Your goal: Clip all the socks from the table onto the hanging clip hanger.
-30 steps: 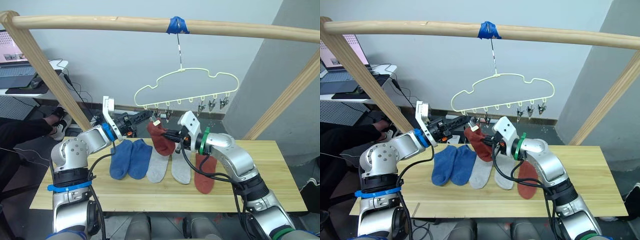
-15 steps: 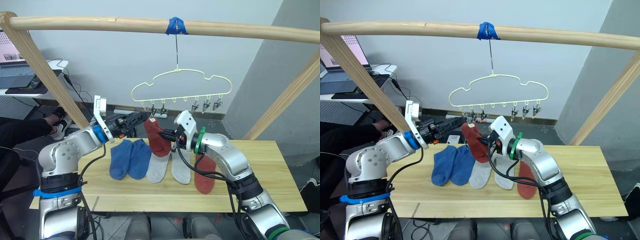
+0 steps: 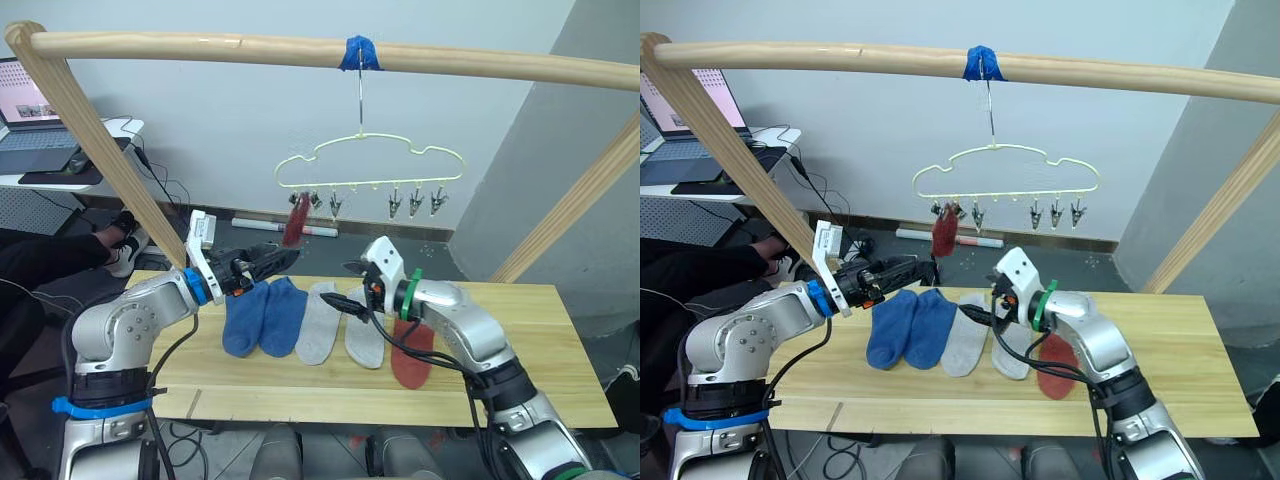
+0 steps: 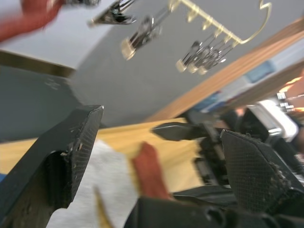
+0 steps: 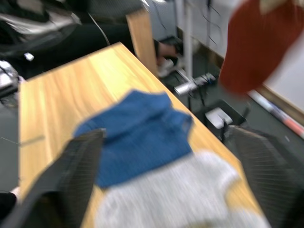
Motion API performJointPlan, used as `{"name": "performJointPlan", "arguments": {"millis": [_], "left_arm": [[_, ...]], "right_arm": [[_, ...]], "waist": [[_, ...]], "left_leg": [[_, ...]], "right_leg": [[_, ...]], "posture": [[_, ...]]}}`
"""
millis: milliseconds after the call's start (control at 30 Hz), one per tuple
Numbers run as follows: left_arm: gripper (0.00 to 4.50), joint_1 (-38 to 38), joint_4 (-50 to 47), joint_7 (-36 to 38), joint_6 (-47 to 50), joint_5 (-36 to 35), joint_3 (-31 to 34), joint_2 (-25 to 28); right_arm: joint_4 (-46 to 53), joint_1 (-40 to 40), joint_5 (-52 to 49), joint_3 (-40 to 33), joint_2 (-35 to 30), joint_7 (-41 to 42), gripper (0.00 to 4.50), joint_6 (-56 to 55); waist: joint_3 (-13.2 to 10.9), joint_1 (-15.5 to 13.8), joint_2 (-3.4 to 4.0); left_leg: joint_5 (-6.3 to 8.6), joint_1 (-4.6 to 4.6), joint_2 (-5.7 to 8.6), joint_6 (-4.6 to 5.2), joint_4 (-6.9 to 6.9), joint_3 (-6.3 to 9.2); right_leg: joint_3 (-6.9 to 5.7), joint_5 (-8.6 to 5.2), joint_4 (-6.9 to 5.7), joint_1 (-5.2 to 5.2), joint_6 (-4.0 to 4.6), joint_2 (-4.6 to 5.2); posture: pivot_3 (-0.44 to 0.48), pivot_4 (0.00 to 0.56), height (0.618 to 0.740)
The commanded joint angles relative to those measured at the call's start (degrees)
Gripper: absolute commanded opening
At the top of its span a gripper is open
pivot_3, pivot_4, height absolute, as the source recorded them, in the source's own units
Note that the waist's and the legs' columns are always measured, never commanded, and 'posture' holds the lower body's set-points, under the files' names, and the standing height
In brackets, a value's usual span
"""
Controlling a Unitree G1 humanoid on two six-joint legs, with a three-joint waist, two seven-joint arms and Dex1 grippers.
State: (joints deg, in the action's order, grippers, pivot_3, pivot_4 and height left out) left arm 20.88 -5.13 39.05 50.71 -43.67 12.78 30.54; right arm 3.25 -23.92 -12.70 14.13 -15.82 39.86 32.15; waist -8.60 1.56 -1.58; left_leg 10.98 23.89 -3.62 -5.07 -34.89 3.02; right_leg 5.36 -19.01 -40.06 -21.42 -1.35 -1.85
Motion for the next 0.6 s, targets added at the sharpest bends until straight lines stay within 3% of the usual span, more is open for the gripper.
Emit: {"name": "performJointPlan", "arguments": {"millis": [33,233,333,467,600], "left_arm": [[4.5,-1.1,-3.4,-0.3,-7.4,4.9,-3.2,-1.4],[4.5,-1.3,0.0,-2.7,-21.8,13.8,-5.5,-5.8],[3.98,-0.3,2.9,-6.7,-31.9,19.9,-6.4,-9.4],[2.87,0.2,4.1,-9.6,-37.2,24.1,-8.6,-13.8],[2.87,1.4,6.2,-11.3,-40.9,26.6,-9.8,-16.5]], "right_arm": [[8.2,1.9,-2.2,-4.0,-2.8,-0.3,4.48,1.7],[15.8,4.5,-5.3,-9.1,-5.8,-1.8,4.48,5.3],[19.4,4.7,-6.6,-11.4,-7.2,-2.4,4.5,6.3],[23.5,5.1,-9.0,-12.7,-7.2,-3.4,4.5,7.9],[24.5,5.8,-10.7,-14.1,-6.7,-4.2,4.5,7.2]], "waist": [[0.0,0.0,0.0],[0.0,0.0,0.0],[0.0,0.1,0.01],[0.1,0.1,-0.06],[0.1,0.2,-0.07]], "left_leg": [[0.0,0.0,0.0,0.0,0.0,-0.01],[0.0,-0.01,-0.01,0.01,0.0,-0.03],[0.0,-0.02,0.0,0.01,-0.03,-0.09],[0.01,-0.01,0.02,0.02,-0.07,-0.1],[0.0,-0.01,0.03,0.02,-0.08,-0.1]], "right_leg": [[0.01,0.0,0.01,0.0,0.0,0.0],[0.04,0.0,-0.01,0.0,0.0,-0.02],[0.11,0.01,-0.01,0.0,-0.01,-0.02],[0.13,0.03,0.02,0.03,-0.05,-0.01],[0.13,0.03,0.02,0.03,-0.06,-0.01]], "posture": [[0.05,0.087,0.74],[0.033,0.092,0.74],[0.011,0.096,0.74],[0.006,0.096,0.74],[-0.006,0.098,0.74]]}}
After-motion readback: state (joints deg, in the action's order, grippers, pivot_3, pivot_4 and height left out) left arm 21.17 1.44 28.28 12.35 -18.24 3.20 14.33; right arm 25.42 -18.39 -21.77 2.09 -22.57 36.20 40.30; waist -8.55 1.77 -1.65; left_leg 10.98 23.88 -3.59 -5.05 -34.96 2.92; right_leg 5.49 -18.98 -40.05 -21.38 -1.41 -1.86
